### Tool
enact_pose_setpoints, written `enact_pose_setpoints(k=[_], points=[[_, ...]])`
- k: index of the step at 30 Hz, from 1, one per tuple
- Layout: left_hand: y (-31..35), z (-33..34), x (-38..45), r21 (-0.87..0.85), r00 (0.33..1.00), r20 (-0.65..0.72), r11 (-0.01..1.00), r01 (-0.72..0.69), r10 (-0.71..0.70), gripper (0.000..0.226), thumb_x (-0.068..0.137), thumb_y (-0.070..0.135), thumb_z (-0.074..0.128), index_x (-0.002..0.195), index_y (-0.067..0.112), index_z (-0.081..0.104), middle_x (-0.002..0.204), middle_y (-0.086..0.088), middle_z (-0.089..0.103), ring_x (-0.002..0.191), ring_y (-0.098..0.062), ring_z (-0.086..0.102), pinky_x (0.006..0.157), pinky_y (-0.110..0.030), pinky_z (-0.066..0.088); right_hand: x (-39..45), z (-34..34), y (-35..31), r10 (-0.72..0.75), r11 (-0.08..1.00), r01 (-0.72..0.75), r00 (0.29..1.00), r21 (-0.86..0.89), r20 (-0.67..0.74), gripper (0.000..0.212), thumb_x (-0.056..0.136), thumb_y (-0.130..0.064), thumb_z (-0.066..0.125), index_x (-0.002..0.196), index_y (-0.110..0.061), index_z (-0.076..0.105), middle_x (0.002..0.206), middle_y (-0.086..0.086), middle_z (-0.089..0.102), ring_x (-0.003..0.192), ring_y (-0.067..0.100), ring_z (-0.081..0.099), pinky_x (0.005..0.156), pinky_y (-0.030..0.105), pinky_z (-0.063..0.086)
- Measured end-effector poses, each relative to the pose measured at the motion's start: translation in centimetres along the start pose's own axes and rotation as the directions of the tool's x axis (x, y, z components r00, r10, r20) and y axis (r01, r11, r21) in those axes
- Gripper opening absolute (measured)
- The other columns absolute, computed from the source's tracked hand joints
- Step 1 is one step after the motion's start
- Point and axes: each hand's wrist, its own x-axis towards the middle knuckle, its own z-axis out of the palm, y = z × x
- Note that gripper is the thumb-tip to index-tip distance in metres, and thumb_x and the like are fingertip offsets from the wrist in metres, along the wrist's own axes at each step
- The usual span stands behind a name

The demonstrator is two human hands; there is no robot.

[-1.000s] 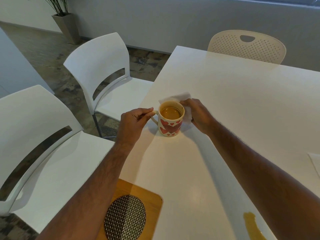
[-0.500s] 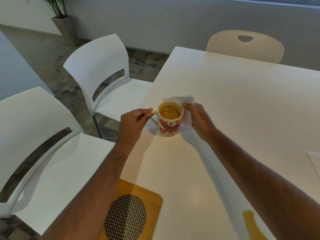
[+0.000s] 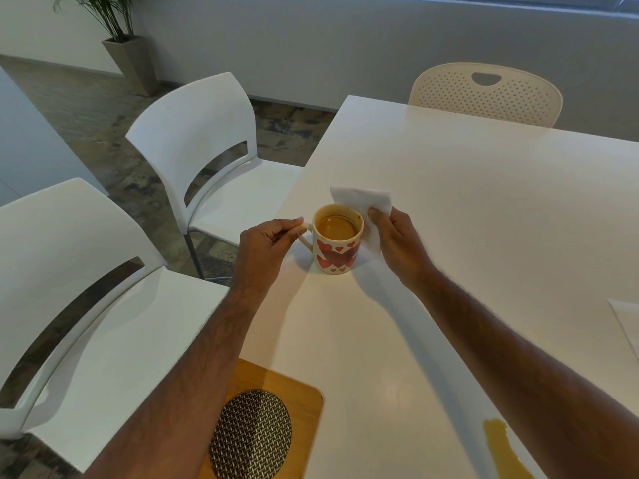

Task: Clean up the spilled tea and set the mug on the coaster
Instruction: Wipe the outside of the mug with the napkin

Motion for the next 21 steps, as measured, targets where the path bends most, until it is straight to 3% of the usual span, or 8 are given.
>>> enact_pose_setpoints(k=[5, 12, 21], points=[[0.1, 0.0, -0.1, 0.008, 1.0, 0.014, 1.0, -0.003, 0.003, 0.028, 0.098, 0.026, 0.071, 0.122, 0.013, 0.077, 0.114, 0.001, 0.079, 0.106, -0.011, 0.074, 0.095, -0.029, 0.059, -1.1, 0.5, 1.0, 0.032, 0.997, -0.034, 0.999, -0.076, -0.025, 0.036, 0.113, -0.023, 0.038, 0.124, 0.0, 0.064, 0.107, 0.007, 0.074, 0.1, 0.018, 0.072, 0.079, 0.026, 0.058], [0.3, -0.1, 0.0, -0.012, 1.0, 0.016, 1.0, -0.002, 0.002, 0.027, 0.098, 0.026, 0.07, 0.12, 0.013, 0.077, 0.113, 0.0, 0.079, 0.105, -0.013, 0.074, 0.096, -0.034, 0.06, -1.9, 0.5, -0.9, -0.028, 0.996, 0.02, 0.994, -0.081, -0.103, 0.029, 0.113, -0.024, 0.04, 0.122, -0.011, 0.064, 0.106, 0.005, 0.072, 0.099, 0.021, 0.071, 0.081, 0.028, 0.06], [0.5, -0.2, -0.2, 0.003, 1.0, 0.029, 1.0, 0.008, -0.009, 0.028, 0.098, 0.027, 0.071, 0.123, 0.013, 0.076, 0.115, 0.0, 0.078, 0.108, -0.014, 0.073, 0.097, -0.039, 0.06, -4.2, 1.9, 1.0, 0.026, 0.962, -0.065, 0.989, -0.264, -0.148, 0.029, 0.112, -0.021, 0.041, 0.128, -0.01, 0.063, 0.109, -0.002, 0.071, 0.1, 0.004, 0.069, 0.076, 0.018, 0.055]])
